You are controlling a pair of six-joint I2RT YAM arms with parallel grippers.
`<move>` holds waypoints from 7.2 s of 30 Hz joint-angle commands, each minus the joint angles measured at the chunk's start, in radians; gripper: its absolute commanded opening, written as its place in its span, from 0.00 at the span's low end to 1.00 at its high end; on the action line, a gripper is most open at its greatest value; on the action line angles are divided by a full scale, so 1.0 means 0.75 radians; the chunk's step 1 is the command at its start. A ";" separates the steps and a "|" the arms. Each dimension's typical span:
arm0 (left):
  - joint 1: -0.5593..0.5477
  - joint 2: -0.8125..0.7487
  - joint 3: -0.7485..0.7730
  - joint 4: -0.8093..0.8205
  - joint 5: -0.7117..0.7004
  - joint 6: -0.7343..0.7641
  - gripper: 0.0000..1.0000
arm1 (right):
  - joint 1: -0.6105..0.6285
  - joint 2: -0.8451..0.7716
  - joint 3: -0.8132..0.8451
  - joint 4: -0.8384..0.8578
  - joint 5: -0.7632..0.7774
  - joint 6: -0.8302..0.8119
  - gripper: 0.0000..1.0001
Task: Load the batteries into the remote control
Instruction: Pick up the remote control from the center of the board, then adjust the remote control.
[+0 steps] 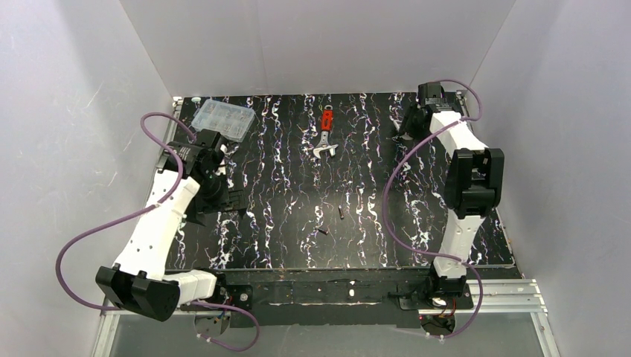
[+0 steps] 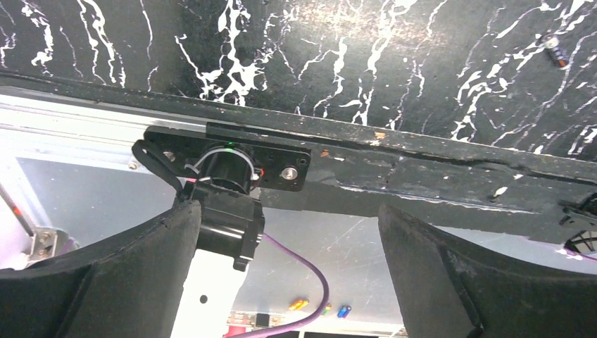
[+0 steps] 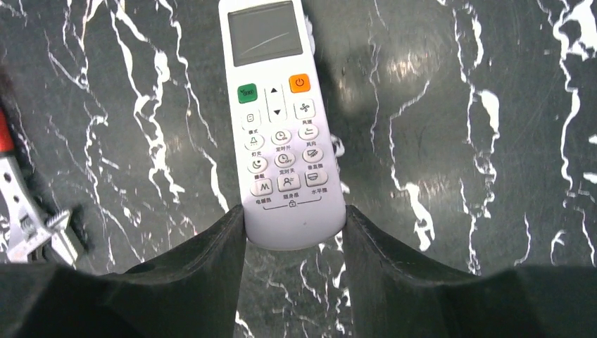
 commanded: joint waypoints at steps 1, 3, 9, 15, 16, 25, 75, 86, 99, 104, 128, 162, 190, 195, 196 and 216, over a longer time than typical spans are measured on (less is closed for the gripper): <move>0.004 -0.011 -0.081 -0.537 -0.071 0.046 0.98 | 0.004 -0.196 -0.150 0.117 -0.036 -0.007 0.01; 0.003 -0.010 -0.124 -0.563 -0.090 0.048 0.98 | 0.009 -0.248 -0.200 0.139 -0.053 0.003 0.01; 0.004 -0.019 -0.207 -0.564 -0.082 0.064 0.98 | 0.059 -0.371 -0.255 0.138 -0.040 -0.037 0.01; 0.003 -0.025 -0.191 -0.528 0.015 0.089 0.98 | 0.126 -0.578 -0.394 0.120 -0.062 -0.051 0.01; 0.004 -0.018 -0.187 -0.528 0.023 0.095 0.98 | 0.137 -0.632 -0.445 0.125 -0.082 -0.044 0.01; 0.004 -0.006 -0.239 -0.616 -0.044 0.074 0.98 | 0.394 -1.131 -0.977 0.168 -0.032 0.057 0.01; -0.052 -0.251 -0.805 1.690 0.431 -1.362 0.98 | 0.969 -1.405 -0.974 0.445 -0.039 0.133 0.01; -0.077 -0.256 -0.773 1.732 0.405 -1.396 0.98 | 1.060 -1.179 -0.807 0.494 -0.071 0.157 0.01; -0.110 -0.199 -0.774 1.745 0.461 -1.450 0.85 | 1.142 -1.038 -0.704 0.529 -0.307 0.138 0.01; -0.110 -0.192 -0.760 1.738 0.468 -1.460 0.69 | 1.172 -1.014 -0.689 0.535 -0.322 0.135 0.01; -0.110 -0.194 -0.756 1.731 0.494 -1.479 0.32 | 1.190 -0.988 -0.693 0.528 -0.220 0.140 0.01; -0.109 0.030 -0.770 2.949 0.571 -1.418 0.00 | 0.850 -1.247 -0.876 0.862 -0.454 0.968 0.84; -0.108 -0.044 -0.792 2.958 0.568 -1.447 0.00 | 0.816 -0.941 -0.937 1.276 -0.650 1.184 0.54; -0.110 -0.062 -0.813 2.952 0.555 -1.448 0.00 | 0.815 -0.930 -0.947 1.343 -0.655 1.199 0.51; -0.110 -0.062 -0.814 2.954 0.555 -1.450 0.00 | 0.814 -0.926 -0.945 1.350 -0.664 1.203 0.48; -0.108 -0.269 -0.465 1.512 0.533 -1.112 0.98 | 0.895 -1.084 -0.696 0.578 -0.103 0.112 0.01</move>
